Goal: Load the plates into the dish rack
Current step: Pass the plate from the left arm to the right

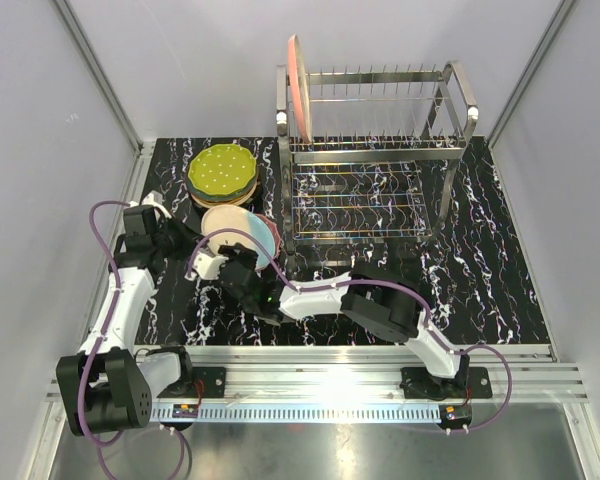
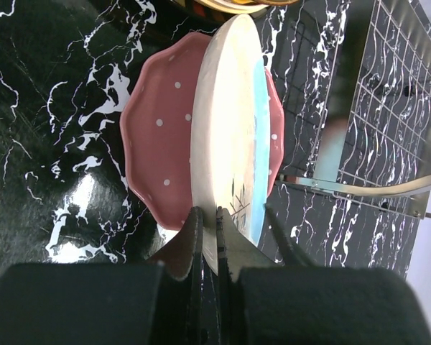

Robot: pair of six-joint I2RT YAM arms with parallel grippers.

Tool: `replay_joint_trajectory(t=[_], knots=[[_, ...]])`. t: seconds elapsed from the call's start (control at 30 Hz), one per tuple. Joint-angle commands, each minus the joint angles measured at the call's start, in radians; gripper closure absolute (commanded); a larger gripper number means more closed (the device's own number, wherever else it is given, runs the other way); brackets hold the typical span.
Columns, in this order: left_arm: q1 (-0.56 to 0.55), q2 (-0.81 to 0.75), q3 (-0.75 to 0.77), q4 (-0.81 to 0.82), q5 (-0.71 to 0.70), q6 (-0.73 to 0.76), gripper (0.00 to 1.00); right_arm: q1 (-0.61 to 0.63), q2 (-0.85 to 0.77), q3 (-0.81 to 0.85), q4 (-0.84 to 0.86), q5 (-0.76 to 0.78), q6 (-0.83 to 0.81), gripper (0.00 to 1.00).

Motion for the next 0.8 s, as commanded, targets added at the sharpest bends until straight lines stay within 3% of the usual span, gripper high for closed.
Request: replay_joint_trajectory(t=[0.0,0.23,0.5,0.57,0.63,0.77], knots=[[-0.004,-0.041,0.017,0.070,0.097,0.003,1.00,-0.010,0.005,0.056,0.082,0.028,-0.030,0.43],[-0.004,-0.037,0.019,0.072,0.106,0.005,1.00,-0.001,-0.058,0.024,0.071,0.005,0.010,0.64],[-0.005,-0.037,0.016,0.076,0.108,0.005,0.98,0.014,-0.064,0.030,0.071,0.004,-0.039,0.95],[-0.005,-0.037,0.017,0.078,0.106,0.003,0.97,0.025,-0.064,0.032,0.095,0.014,-0.062,1.00],[-0.005,-0.038,0.017,0.079,0.106,0.006,0.89,0.031,-0.059,0.033,0.108,0.017,-0.098,1.00],[-0.005,-0.041,0.019,0.078,0.105,0.011,0.87,0.045,-0.062,0.033,0.131,0.036,-0.132,1.00]])
